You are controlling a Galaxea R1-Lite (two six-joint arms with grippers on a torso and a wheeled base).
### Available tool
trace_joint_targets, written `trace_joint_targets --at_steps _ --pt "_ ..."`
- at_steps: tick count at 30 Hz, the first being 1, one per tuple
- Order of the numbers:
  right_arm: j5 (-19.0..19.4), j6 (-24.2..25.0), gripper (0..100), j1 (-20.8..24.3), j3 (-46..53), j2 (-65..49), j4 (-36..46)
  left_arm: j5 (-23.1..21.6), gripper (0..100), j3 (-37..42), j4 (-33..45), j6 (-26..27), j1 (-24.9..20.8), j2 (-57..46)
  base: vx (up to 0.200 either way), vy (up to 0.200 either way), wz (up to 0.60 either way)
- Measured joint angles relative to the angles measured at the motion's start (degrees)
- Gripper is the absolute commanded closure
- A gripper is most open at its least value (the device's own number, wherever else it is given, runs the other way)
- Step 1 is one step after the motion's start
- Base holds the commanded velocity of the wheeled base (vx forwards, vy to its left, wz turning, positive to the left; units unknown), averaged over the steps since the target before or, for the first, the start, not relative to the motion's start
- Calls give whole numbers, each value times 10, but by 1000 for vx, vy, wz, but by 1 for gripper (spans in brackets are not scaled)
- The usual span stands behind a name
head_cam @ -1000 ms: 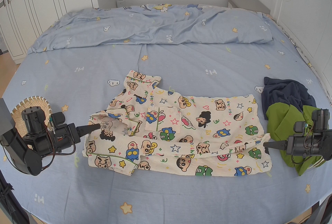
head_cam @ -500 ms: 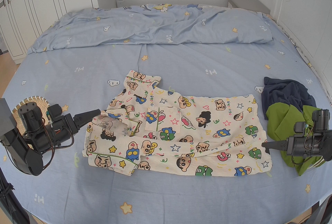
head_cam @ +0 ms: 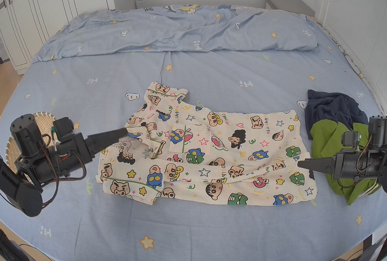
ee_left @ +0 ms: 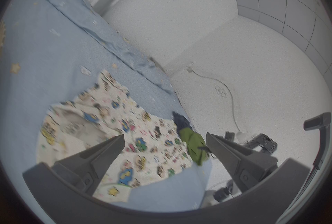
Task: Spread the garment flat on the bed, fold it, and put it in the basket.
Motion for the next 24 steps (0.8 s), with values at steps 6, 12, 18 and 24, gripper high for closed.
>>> trace_joint_targets --at_steps 6,12,18,24 --pt "-82 8 0 94 -39 -28 -1 18 0 -14 70 35 -108 -9 0 0 0" --pt "-93 10 0 120 -77 -48 2 113 0 -93 216 88 -177 18 0 0 0" --pt "-93 14 0 104 -105 -63 5 163 0 -219 429 132 -220 40 0 0 0" --pt "-93 20 0 68 -116 -82 11 239 0 -309 524 172 -266 69 0 0 0"
